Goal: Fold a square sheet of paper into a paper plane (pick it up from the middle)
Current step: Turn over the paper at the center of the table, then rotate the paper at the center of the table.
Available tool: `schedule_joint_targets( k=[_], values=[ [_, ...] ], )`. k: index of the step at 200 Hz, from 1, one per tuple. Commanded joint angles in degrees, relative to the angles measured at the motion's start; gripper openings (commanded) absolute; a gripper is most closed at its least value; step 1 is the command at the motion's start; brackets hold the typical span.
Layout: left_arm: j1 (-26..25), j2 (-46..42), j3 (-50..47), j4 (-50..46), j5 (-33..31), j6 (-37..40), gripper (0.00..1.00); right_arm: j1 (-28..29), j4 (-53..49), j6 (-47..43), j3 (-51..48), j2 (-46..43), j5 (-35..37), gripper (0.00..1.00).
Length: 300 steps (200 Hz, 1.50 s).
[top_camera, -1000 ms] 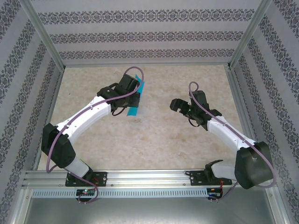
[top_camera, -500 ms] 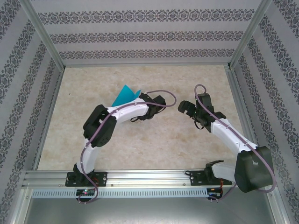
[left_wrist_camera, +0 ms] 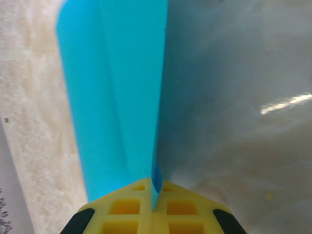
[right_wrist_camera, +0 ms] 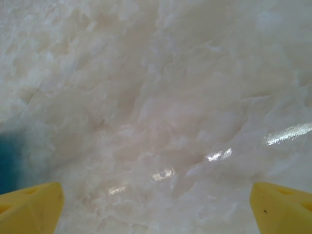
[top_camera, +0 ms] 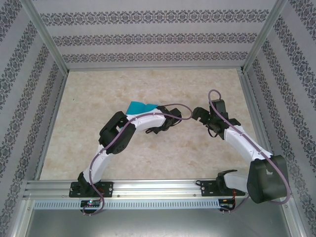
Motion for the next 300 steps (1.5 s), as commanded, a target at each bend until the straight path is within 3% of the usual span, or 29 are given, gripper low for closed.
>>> schedule_joint_targets(
  k=[1, 46, 69, 126, 159, 199, 251, 300],
  values=[
    [-0.8, 0.9, 0.3, 2.9, 4.4, 0.7, 0.06, -0.6, -0.7, 1.1, -0.2, 0.5, 0.9, 0.98],
    [-0.8, 1.3, -0.2, 4.7, 8.7, 0.3, 0.13, -0.7, -0.7, 1.6, 0.0, 0.8, 0.6, 0.98],
    [-0.8, 0.2, 0.4, 4.4, 11.5, 0.1, 0.24, -0.7, -0.9, 1.7, 0.2, 1.1, 0.2, 0.98],
    [0.2, -18.8, -7.0, 18.2, 39.7, 0.2, 0.62, -1.1, -2.7, 0.6, 2.5, 1.8, -1.7, 0.98],
    [5.4, -29.5, -16.4, 27.1, 47.7, -3.8, 0.72, 0.3, -1.3, -0.1, 4.5, 4.0, -7.8, 0.91],
    [16.7, -40.4, -31.5, 34.5, 48.6, -10.5, 0.88, 12.5, 1.0, 1.0, 12.2, 12.0, -9.6, 0.71],
    [30.0, -50.8, -45.6, 33.8, 44.9, -14.3, 1.0, 28.3, 1.3, 2.5, 30.4, 31.3, -10.7, 0.38],
    [35.2, -53.5, -50.7, 32.0, 43.3, -15.9, 1.0, 34.3, -6.2, 2.4, 47.6, 47.2, -10.5, 0.36]
  ],
)
